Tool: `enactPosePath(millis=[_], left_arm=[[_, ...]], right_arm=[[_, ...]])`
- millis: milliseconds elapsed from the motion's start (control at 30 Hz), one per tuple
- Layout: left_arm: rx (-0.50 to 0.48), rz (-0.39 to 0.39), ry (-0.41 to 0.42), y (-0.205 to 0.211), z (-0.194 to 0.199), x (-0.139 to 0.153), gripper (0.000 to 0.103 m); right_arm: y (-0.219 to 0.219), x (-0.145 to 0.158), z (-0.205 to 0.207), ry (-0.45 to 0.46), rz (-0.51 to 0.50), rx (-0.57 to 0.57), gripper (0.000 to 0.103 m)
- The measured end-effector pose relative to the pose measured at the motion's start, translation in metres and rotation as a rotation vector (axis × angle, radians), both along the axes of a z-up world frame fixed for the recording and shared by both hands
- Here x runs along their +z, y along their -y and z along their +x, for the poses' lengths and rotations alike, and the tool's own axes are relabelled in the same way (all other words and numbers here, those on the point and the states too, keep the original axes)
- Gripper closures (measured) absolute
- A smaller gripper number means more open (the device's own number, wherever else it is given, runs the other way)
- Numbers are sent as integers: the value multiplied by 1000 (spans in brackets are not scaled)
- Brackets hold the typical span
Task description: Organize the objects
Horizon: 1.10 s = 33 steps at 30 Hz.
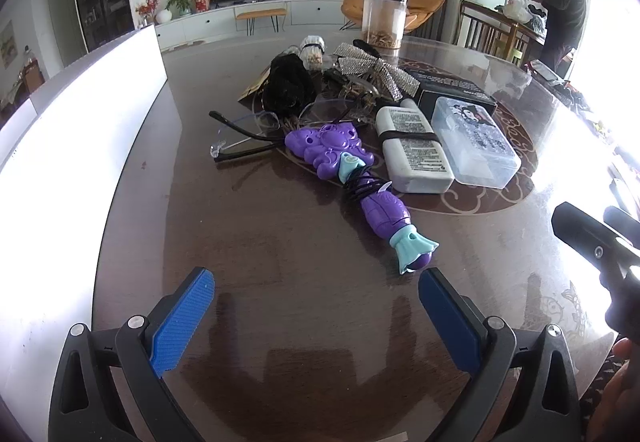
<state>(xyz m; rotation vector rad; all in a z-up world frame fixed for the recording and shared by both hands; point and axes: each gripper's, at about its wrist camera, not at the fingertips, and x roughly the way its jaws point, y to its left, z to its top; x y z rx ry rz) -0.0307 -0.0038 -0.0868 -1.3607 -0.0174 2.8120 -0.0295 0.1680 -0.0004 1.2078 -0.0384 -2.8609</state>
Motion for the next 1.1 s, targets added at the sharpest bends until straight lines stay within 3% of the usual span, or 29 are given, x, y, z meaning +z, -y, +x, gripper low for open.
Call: enactPosePath(millis=[667,1100], left_arm=[[25,44,36,8,-5,-7,0],[19,-12,59,1,-9,-9,0]], right_arm=[[3,-12,-7,62,19,10,0],[4,-23,-15,123,30,7,0]])
